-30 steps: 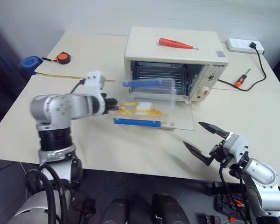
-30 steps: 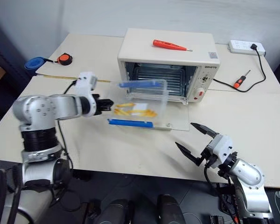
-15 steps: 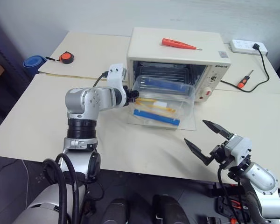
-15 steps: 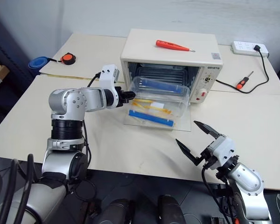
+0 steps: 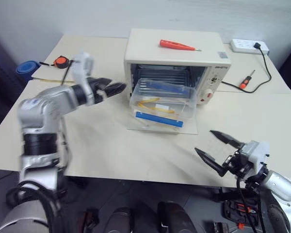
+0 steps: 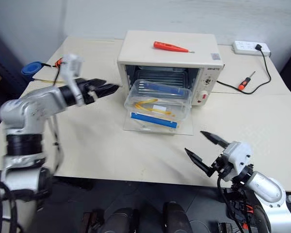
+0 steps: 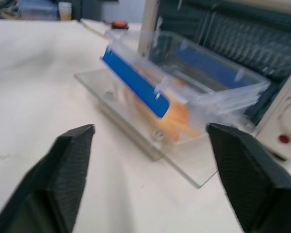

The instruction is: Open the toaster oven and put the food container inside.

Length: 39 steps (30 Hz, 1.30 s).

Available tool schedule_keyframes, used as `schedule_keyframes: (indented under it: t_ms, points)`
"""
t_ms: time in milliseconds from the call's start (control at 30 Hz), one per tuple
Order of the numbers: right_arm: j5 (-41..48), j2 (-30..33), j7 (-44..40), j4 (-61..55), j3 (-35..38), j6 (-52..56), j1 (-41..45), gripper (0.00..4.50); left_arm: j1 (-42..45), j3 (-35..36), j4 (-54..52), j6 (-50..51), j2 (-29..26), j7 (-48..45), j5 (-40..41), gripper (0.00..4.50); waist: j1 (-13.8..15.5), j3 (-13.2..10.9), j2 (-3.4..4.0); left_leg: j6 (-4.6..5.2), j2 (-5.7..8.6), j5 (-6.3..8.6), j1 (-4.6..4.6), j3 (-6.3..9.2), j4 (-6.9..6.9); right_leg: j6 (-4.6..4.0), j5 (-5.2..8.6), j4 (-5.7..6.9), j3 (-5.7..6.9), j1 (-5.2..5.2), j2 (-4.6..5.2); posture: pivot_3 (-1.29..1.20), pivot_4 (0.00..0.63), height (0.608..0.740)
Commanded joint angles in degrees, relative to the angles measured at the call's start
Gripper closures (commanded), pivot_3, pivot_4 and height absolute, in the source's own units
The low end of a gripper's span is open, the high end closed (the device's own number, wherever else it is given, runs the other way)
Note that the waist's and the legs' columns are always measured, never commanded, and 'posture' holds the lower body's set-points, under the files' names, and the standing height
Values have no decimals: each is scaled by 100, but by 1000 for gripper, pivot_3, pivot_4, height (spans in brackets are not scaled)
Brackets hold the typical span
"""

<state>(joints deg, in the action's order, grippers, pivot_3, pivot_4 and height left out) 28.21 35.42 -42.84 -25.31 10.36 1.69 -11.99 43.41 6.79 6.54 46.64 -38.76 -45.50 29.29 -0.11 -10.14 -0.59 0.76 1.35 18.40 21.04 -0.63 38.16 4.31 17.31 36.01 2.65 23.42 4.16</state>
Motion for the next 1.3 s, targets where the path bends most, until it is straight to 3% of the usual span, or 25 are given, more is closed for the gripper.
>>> schedule_keyframes:
  t_ms: [33,267,300,533,867,1000,1100,1200,1300]
  points:
    - [-194,60,61,-51,-464,556,347,1938,-723,-442,-257,-1735,-257,-1827,-187,1496,17,0,2,1,0,0,-2,2,0,-2,1,-3,0,-3,5,0,150,740]
    - [-845,-115,113,973,-1016,800,1635,4430,-1246,-1119,-126,-2704,641,-1656,-745,3748,172,0,1,43,18,7,27,18,11,-2,0,-5,7,5,33,0,150,740]
    - [-930,-168,134,1157,-1051,768,1849,4500,-1195,-1204,-11,-2810,826,-1526,-860,4044,164,0,1,46,21,8,28,19,11,-1,0,-2,7,7,34,0,150,740]
    - [-1239,-756,377,2544,-1160,766,3391,4500,-487,-1029,1074,-3292,2080,-407,-1170,4044,117,-1,0,49,23,6,28,5,13,6,-4,9,9,12,27,0,150,740]
    - [-1931,-1449,1305,4820,-992,-194,4893,4500,701,-536,3234,-4631,2936,1177,-1679,4044,68,-1,0,47,27,4,33,3,18,7,-5,45,13,22,27,0,150,740]
    - [-2035,-1539,1560,5327,-926,-492,5235,4500,1018,-442,3826,-5073,2924,1364,-1809,4044,8,-1,0,46,28,4,37,5,20,8,-5,47,15,25,28,0,150,740]
    - [-1823,-1432,1211,4924,-888,-327,5007,4500,817,-384,3553,-4996,2760,917,-1629,4044,-5,-1,0,45,27,4,37,5,16,8,-5,47,17,26,28,0,150,740]
    - [-1465,-1089,744,3925,-710,89,4387,4500,273,-366,2715,-4781,2287,129,-1376,3466,-24,-1,0,44,26,4,38,5,6,8,-5,44,16,29,28,0,150,740]
    - [-1096,-554,322,3112,-396,404,3683,4500,-338,-275,1799,-4515,1583,-834,-985,2559,-18,-1,2,43,24,5,40,5,6,8,-5,43,15,31,28,0,150,740]
